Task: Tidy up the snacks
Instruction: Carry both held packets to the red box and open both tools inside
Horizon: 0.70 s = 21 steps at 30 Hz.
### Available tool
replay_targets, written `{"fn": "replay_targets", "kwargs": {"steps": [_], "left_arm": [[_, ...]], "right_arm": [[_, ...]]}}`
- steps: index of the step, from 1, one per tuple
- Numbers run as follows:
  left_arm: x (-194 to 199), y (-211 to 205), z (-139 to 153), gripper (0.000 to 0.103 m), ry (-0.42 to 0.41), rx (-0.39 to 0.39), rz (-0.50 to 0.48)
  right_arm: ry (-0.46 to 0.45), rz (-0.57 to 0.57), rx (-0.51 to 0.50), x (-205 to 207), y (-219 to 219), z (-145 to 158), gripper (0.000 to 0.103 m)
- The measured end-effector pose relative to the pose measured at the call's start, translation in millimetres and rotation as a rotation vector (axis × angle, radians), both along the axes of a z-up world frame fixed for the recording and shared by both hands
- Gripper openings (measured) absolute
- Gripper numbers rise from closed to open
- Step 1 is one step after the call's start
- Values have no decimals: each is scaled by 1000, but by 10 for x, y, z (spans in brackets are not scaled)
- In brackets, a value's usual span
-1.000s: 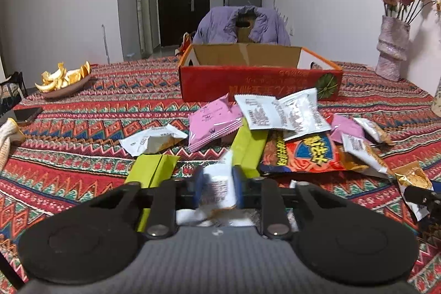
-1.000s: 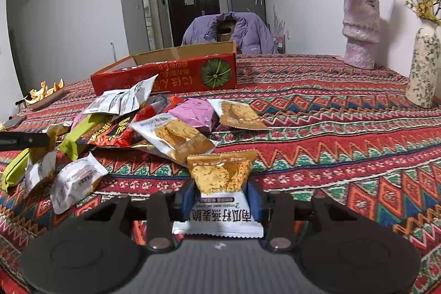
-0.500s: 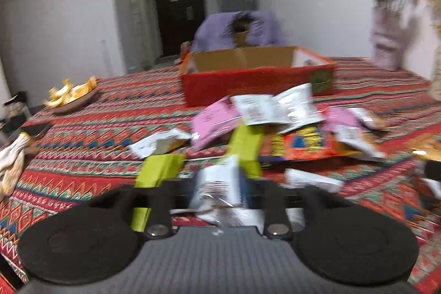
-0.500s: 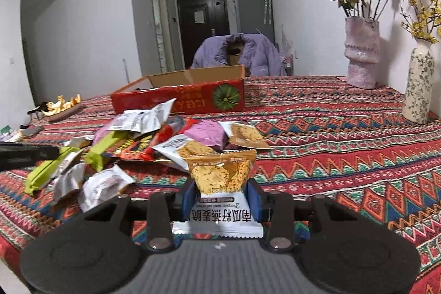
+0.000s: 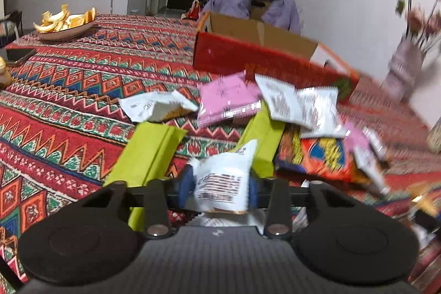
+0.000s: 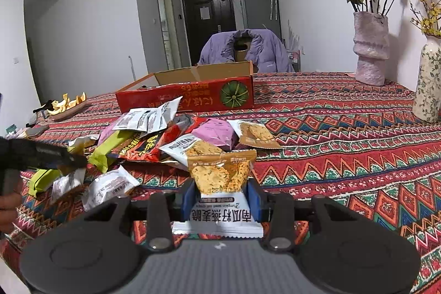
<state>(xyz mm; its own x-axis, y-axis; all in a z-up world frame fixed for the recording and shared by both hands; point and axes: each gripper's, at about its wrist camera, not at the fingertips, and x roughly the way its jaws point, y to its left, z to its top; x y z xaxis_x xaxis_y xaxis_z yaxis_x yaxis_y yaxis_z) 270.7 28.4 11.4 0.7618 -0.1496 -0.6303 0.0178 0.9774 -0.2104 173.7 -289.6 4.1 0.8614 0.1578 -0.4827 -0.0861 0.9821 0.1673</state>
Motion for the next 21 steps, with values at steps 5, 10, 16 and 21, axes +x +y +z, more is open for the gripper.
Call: {"fn": "replay_targets", "kwargs": {"steps": [5, 10, 16, 21], "left_arm": [[-131, 108, 151, 17, -45, -48, 9], [-172, 117, 234, 14, -54, -30, 23], [-101, 145, 592, 14, -104, -40, -31], [401, 175, 1095, 14, -140, -69, -124]], "right_arm": [[-11, 26, 6, 21, 60, 17, 39], [-12, 48, 4, 36, 111, 37, 39], [-25, 128, 107, 278, -14, 320, 39], [-82, 179, 100, 822, -159, 823, 39]]}}
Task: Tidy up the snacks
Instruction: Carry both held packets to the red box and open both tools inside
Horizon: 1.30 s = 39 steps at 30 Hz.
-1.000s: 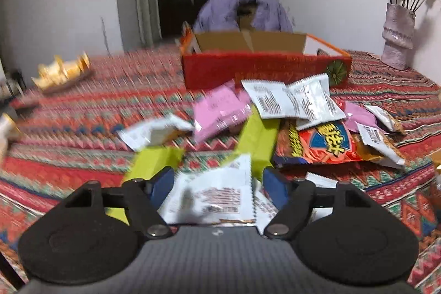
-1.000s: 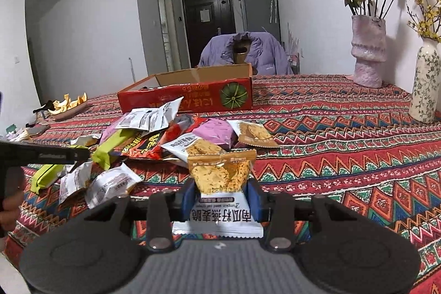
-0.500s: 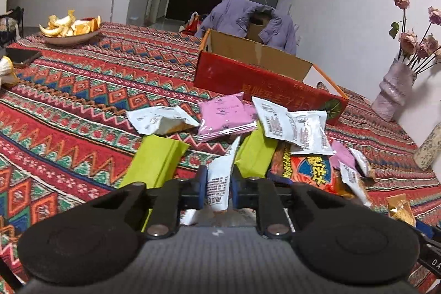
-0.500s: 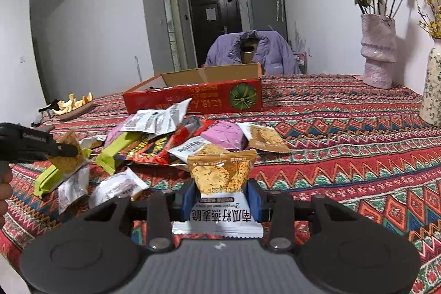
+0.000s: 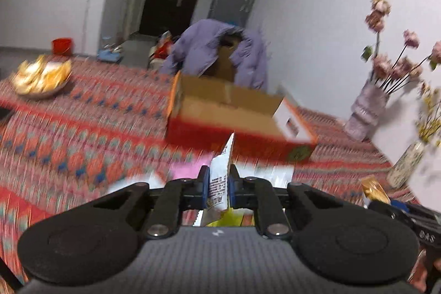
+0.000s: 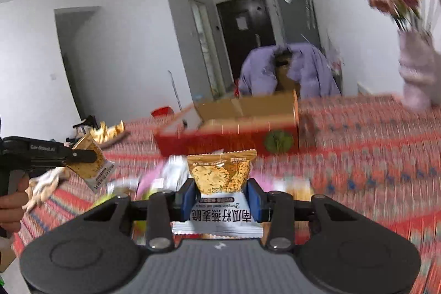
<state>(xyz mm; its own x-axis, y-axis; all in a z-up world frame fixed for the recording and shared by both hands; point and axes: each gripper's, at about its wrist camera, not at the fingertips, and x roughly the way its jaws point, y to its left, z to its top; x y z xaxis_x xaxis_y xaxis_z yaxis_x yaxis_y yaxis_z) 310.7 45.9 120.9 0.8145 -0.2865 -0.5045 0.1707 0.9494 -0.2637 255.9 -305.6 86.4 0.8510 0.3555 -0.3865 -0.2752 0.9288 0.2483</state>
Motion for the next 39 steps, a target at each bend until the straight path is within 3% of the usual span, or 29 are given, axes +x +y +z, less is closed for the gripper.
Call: {"fn": "replay_targets", "kwargs": {"steps": [4, 8, 11, 14, 18, 21, 27, 29, 31, 33, 36, 39], "left_arm": [[567, -103, 403, 14, -104, 67, -24], [1361, -248, 536, 14, -99, 122, -27], [2133, -372, 464, 14, -36, 159, -18], [2819, -473, 223, 14, 64, 176, -15], [3494, -643, -260, 14, 153, 298, 8], [3814, -708, -614, 14, 234, 352, 5], [3953, -725, -899, 18, 272, 387, -14], [3977, -715, -921, 26, 284, 381, -11], [3996, -703, -911, 46, 293, 369, -3], [4004, -686, -862, 50, 298, 359, -13], [3954, -656, -710, 65, 285, 355, -21], [3821, -646, -518, 69, 269, 360, -20]], "right_arm": [[-30, 15, -28, 735, -93, 409, 39], [20, 21, -67, 1700, -112, 576, 39], [119, 10, -97, 2546, -78, 472, 39], [238, -16, -162, 3368, 1, 162, 39], [371, -35, -251, 4100, 127, -295, 39], [411, -28, -364, 4388, 309, -495, 39], [423, 2, -490, 4603, 513, -651, 42], [421, 11, -502, 4602, 553, -637, 55], [422, 16, -496, 4632, 535, -618, 61], [427, 22, -497, 4648, 523, -585, 64], [424, 30, -488, 4607, 485, -470, 68], [405, 40, -468, 4480, 451, -280, 71]]}}
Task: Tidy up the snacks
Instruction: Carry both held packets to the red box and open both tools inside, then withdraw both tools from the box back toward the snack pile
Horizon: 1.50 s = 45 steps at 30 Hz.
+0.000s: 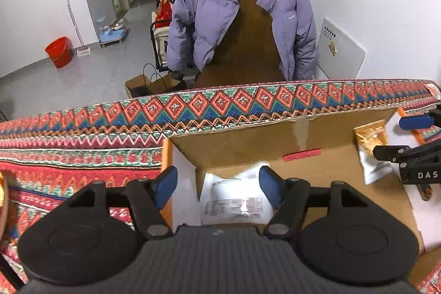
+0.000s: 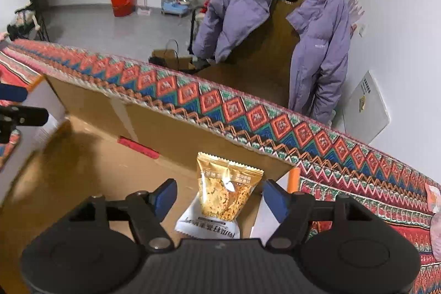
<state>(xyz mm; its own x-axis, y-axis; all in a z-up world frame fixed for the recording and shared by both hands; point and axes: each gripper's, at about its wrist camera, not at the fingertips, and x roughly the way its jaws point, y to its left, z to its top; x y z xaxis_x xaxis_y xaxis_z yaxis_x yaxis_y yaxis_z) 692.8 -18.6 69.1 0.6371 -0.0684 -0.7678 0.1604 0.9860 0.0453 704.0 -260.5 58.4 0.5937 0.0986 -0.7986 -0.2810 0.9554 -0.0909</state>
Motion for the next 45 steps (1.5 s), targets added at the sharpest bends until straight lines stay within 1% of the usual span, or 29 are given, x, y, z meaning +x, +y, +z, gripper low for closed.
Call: {"fn": "replay_targets", "kwargs": {"steps": [3, 6, 7, 8, 10, 12, 14, 16, 18, 19, 21, 25, 29, 31, 32, 34, 37, 39, 43, 45], "left_arm": [[-172, 45, 267, 73, 0, -28, 8], [-443, 95, 590, 78, -26, -54, 7], [-536, 102, 687, 79, -34, -57, 2], [-650, 124, 788, 79, -45, -59, 2], [-924, 161, 977, 83, -75, -74, 9], [-1191, 191, 1102, 84, -98, -87, 12], [-1500, 239, 1199, 84, -116, -108, 12], [-1806, 303, 1243, 90, -132, -142, 23], [-2184, 341, 1236, 91, -145, -158, 8], [-2398, 359, 1225, 91, -157, -165, 3], [-2765, 385, 1197, 91, -183, -172, -14], [-3513, 499, 1077, 94, -250, -216, 23], [-4119, 557, 905, 94, -322, -198, 60], [-4434, 603, 808, 99, -353, -202, 75], [-4592, 626, 752, 99, -365, -206, 86], [-4874, 647, 664, 99, -387, -200, 92], [-5291, 652, 521, 100, -443, -189, 101], [-5557, 653, 430, 102, -481, -190, 110], [-5997, 595, 223, 103, -515, -171, 108], [-6198, 559, 98, 103, -532, -155, 102]], "right_arm": [[-17, 11, -4, -199, -20, 247, 72], [-42, 6, 10, -436, -68, 525, 73], [-52, 3, 21, -528, -93, 616, 75], [-72, -1, 31, -660, -117, 723, 78], [-109, -5, 53, -920, -159, 889, 83], [-129, -1, 79, -1185, -204, 1021, 83], [-156, 2, 96, -1496, -235, 1143, 83], [-181, 12, 111, -1822, -258, 1236, 83], [-212, 21, 146, -2186, -283, 1298, 85], [-227, 32, 155, -2390, -284, 1316, 88], [-263, 54, 175, -2760, -290, 1333, 89], [-319, 90, 202, -3473, -305, 1304, 91], [-378, 118, 208, -4150, -315, 1170, 94], [-408, 109, 216, -4453, -334, 1081, 94], [-420, 101, 224, -4613, -347, 1031, 94], [-444, 85, 243, -4914, -380, 917, 94], [-495, 70, 258, -5341, -420, 705, 94], [-516, 47, 243, -5633, -410, 547, 94], [-550, 23, 209, -6113, -323, 260, 95], [-570, 9, 196, -6343, -263, 108, 103]]}}
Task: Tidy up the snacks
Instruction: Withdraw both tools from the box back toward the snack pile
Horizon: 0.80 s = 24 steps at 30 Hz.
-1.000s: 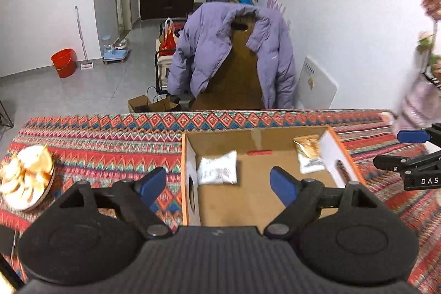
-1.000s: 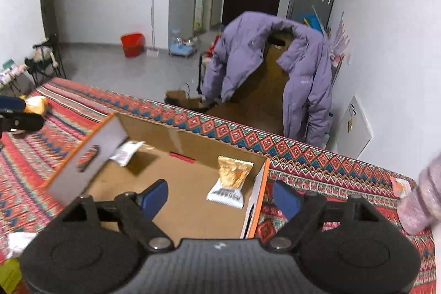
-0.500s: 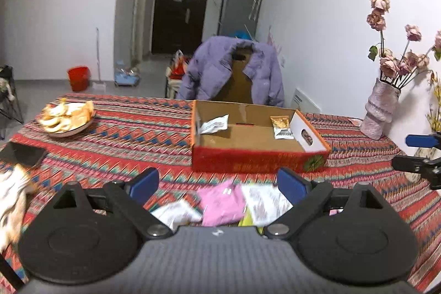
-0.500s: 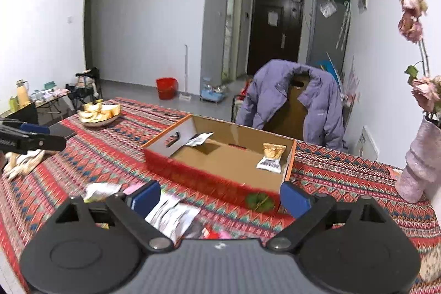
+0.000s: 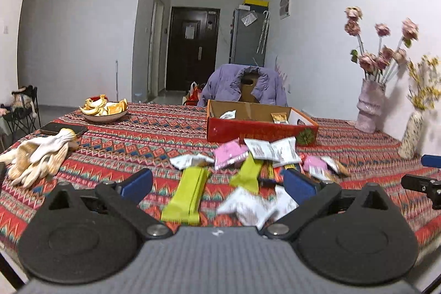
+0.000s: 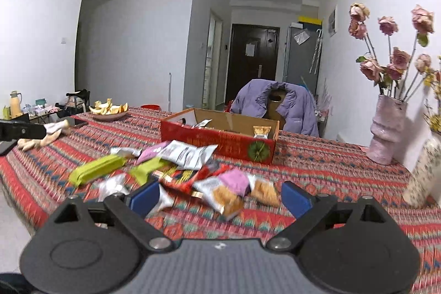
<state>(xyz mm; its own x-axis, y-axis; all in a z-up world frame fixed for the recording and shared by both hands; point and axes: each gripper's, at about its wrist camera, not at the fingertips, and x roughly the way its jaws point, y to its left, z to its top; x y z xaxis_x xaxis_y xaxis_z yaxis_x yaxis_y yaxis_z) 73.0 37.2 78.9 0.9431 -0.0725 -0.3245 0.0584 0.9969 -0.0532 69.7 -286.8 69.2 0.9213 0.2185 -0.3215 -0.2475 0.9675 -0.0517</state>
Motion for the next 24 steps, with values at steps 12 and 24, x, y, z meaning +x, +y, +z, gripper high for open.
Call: {"fn": "replay_targets", "kwargs": {"steps": [12, 24], "left_arm": [[-330, -41, -523, 103, 98, 19, -16], [-15, -73, -668, 103, 180, 51, -68]], "right_arm": [[93, 13, 20, -394, 282, -588, 103], [159, -52, 50, -169, 269, -644, 103]]}}
